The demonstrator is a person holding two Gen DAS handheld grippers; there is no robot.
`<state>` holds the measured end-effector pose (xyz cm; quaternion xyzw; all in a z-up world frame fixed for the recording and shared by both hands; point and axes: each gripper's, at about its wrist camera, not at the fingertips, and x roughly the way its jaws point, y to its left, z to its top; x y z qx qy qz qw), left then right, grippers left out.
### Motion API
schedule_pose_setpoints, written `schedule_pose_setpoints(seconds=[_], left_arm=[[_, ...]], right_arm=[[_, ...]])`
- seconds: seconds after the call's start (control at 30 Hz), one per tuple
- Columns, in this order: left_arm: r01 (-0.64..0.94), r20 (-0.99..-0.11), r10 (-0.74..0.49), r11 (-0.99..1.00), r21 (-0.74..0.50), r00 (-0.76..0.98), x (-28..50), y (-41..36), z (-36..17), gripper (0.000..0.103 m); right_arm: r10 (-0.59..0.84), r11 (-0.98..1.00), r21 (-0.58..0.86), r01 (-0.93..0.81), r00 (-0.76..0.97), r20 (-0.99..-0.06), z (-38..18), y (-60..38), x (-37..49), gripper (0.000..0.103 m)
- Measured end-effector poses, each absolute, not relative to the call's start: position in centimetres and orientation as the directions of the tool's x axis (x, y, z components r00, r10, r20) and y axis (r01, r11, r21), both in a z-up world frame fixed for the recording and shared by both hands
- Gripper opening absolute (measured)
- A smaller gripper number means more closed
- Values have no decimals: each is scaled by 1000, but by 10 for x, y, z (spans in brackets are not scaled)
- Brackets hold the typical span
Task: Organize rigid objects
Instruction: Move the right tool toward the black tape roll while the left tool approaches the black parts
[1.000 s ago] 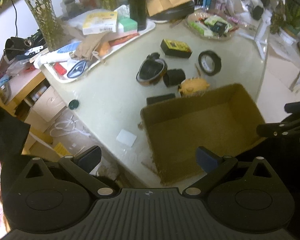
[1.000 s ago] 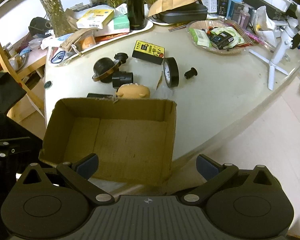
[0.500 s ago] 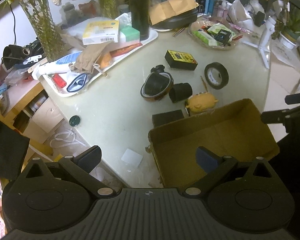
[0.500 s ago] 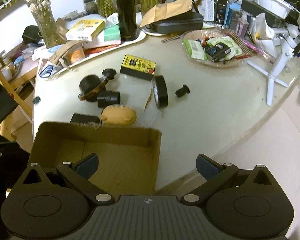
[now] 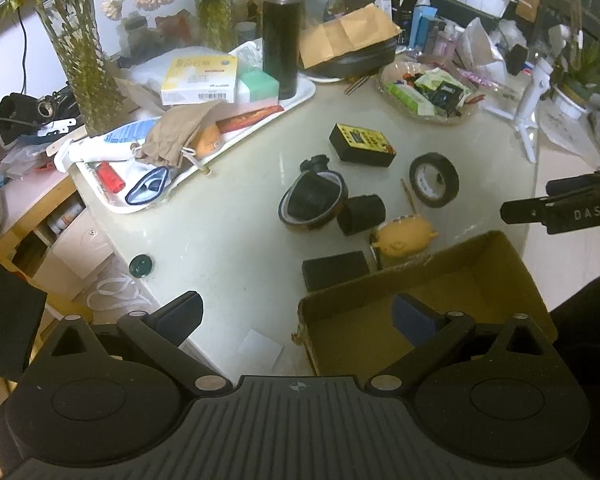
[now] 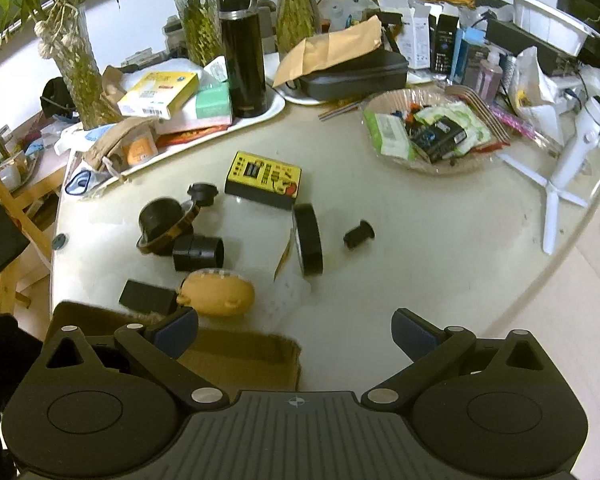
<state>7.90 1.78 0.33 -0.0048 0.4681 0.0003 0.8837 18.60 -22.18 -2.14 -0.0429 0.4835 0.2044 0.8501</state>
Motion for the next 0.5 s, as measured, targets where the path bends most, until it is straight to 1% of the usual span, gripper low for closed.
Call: schedule_pose_setpoints(seconds=[0.23, 0.37, 0.5], left_arm=[[-4, -825, -6, 1000, -10, 565, 84, 18, 2, 103], [17, -815, 0, 1000, 12, 579, 83, 15, 3, 103], [34, -808, -17, 999, 3, 589, 83, 15, 2, 103]], right_arm=[[337, 906, 141, -399, 479, -811, -20, -223, 206, 102], [363, 892, 147, -427, 485, -796, -28, -219, 214, 102], [380, 870, 126, -477, 486, -787, -38, -210, 220, 102]])
